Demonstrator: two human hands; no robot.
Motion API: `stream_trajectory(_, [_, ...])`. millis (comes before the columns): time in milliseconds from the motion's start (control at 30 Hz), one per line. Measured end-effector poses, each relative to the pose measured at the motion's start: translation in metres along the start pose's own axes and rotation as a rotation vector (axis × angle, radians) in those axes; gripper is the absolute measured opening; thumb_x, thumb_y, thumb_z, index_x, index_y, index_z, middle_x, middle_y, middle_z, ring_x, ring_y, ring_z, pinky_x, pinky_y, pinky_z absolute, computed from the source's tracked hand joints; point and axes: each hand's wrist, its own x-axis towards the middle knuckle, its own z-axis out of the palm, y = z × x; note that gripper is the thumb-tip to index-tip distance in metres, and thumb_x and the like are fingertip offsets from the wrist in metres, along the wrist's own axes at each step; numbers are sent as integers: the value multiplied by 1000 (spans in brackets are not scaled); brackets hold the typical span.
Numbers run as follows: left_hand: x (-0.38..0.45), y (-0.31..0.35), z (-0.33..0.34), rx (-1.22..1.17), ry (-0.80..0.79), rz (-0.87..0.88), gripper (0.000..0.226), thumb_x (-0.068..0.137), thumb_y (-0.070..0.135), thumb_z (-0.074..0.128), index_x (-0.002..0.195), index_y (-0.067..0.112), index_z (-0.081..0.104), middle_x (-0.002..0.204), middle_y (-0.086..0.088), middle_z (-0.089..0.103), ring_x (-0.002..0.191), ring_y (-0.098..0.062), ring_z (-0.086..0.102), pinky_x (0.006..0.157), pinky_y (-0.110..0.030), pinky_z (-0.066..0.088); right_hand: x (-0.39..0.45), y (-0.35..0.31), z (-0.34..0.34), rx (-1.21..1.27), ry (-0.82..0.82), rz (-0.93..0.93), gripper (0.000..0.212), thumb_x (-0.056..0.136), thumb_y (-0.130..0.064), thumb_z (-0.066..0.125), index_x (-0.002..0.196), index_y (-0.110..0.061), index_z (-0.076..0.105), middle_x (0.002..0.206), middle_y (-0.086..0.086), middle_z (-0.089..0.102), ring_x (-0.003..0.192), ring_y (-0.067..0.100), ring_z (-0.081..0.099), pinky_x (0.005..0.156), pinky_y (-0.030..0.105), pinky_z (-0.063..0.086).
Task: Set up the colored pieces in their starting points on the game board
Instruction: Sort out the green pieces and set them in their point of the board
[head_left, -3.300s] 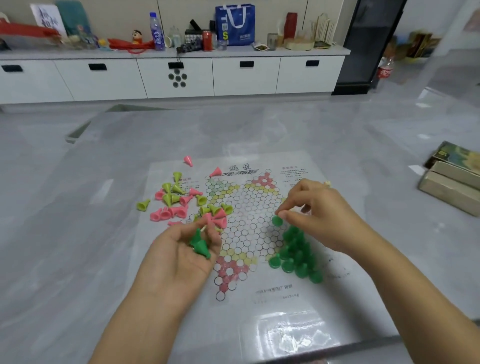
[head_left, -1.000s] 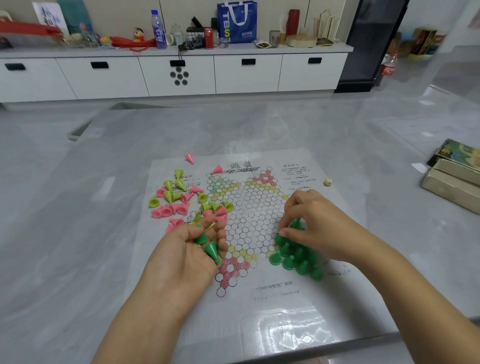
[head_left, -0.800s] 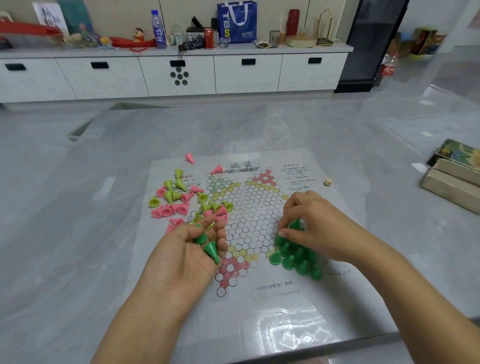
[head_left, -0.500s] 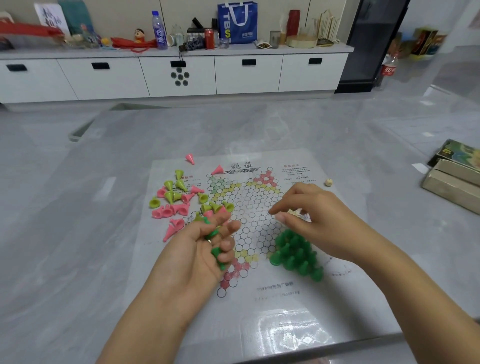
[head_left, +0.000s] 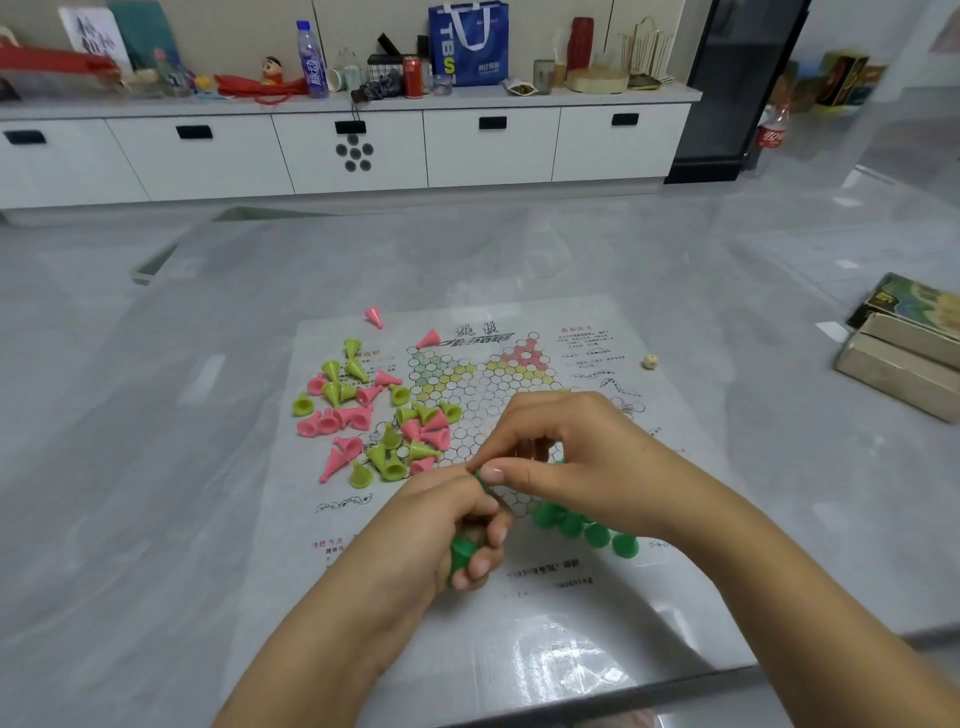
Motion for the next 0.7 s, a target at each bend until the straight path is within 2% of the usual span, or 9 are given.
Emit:
stream_trajectory(100, [3,-3,1,-19,-6,12,22,85,-4,33,79,3,53,54,-8,46,41,-15,36,37,-18,24,-1,-1,0,-14,-10,-24,8,80,-16,67,85,-14,73,75,-10,60,72,4,54,67,20,47])
stream_trajectory(167, [7,-5,-1,-44,6,24,29,81,-8,31,86,1,59,58,-10,51,44,-15,42,37,-19,31,-1,-2,-1,-20,-1,-16,6,80,-17,67,84,-17,72,76,-10,60,72,4,55,68,20,47])
stream_trajectory(233, [10,-5,-3,-109,22,32,44,72,-15,29,94,3,63,62,-9,57,50,-14,49,41,-20,37,-1,2,-6,-16,70,39,6,81,-18,66,83,-22,71,77,-11,62,73,3,55,68,17,47])
stream_trajectory(300, [10,-3,-7,-174,59,45,50,66,-21,24,89,3,61,65,-9,58,55,-14,51,43,-20,40,-2,9,-13,-52,150,115,8,82,-19,64,81,-26,69,76,-13,63,73,0,55,66,13,46])
stream_trajectory(433, [11,-1,-8,-244,167,39,45,69,-25,22,84,1,56,66,-10,51,55,-14,44,41,-18,36,-5,16,-11,-154,102,175,10,84,-18,61,82,-24,69,72,-16,63,71,-7,53,66,9,42])
stream_trajectory(567, [16,-3,-4,-253,276,-7,34,78,-19,29,83,2,55,72,-11,52,60,-16,45,48,-22,36,-1,20,0,-244,64,168,12,87,-20,58,90,-23,69,74,-21,58,75,-12,51,66,4,38])
stream_trajectory(700, [15,-2,-6,-231,325,16,29,83,-14,34,84,3,58,74,-10,56,60,-15,47,53,-24,38,0,22,-7,-303,128,161,13,87,-22,57,92,-24,69,80,-20,58,76,-2,51,68,8,38])
